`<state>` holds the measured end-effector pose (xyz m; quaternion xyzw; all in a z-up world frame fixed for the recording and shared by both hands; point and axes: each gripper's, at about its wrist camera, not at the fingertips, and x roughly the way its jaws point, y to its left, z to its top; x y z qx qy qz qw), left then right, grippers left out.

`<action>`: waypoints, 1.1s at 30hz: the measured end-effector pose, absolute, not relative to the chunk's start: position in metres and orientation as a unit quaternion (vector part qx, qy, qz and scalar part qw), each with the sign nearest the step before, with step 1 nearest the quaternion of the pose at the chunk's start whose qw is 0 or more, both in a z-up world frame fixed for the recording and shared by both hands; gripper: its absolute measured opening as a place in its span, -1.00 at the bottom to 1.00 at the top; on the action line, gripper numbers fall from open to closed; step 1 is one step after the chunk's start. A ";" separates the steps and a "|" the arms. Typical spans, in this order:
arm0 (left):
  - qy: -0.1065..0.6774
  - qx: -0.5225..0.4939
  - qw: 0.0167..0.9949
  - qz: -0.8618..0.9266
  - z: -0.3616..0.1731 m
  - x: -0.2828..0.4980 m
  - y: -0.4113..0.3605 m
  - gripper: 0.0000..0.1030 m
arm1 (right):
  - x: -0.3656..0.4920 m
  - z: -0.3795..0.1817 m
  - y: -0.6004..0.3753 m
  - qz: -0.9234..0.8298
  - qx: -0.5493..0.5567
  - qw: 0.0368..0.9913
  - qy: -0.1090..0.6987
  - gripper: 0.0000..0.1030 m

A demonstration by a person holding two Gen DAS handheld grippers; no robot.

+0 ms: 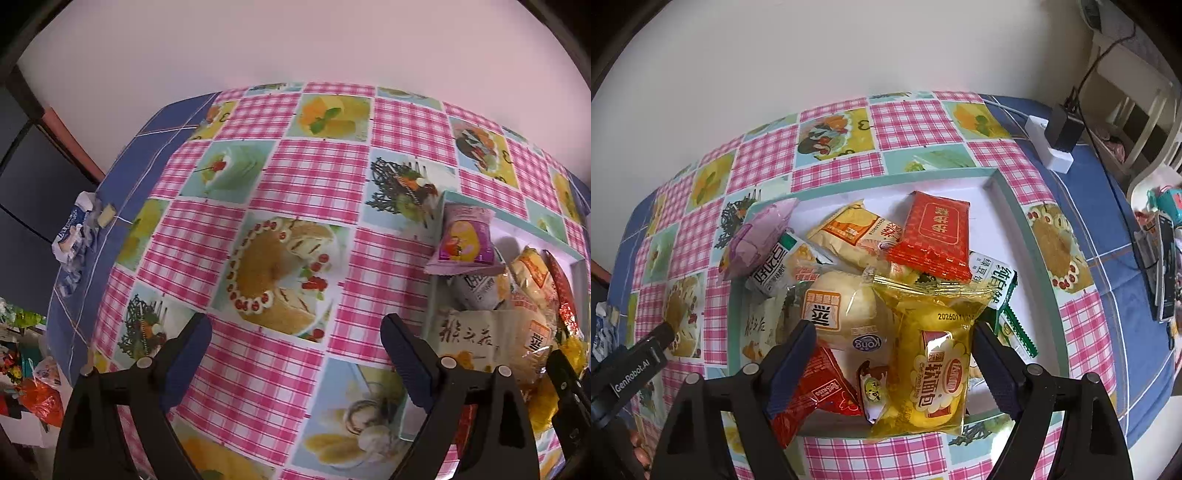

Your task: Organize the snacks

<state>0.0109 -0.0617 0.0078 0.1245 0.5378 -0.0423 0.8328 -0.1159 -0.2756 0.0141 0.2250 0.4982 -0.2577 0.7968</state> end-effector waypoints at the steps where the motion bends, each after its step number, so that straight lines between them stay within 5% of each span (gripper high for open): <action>1: 0.538 0.124 0.833 -0.041 0.007 0.011 -0.060 0.81 | -0.116 0.014 -0.275 -0.257 0.226 0.798 0.497 0.71; 4: 0.537 0.122 0.834 -0.038 0.006 0.010 -0.056 0.83 | -0.116 0.015 -0.272 -0.250 0.232 0.801 0.492 1.00; 7: 0.536 0.116 0.836 -0.039 0.007 0.007 -0.052 1.00 | -0.117 0.016 -0.267 -0.250 0.229 0.803 0.490 1.00; 33: 0.546 0.123 0.828 -0.035 0.012 -0.041 0.002 1.00 | -0.157 0.012 -0.207 -0.214 0.229 0.808 0.499 1.00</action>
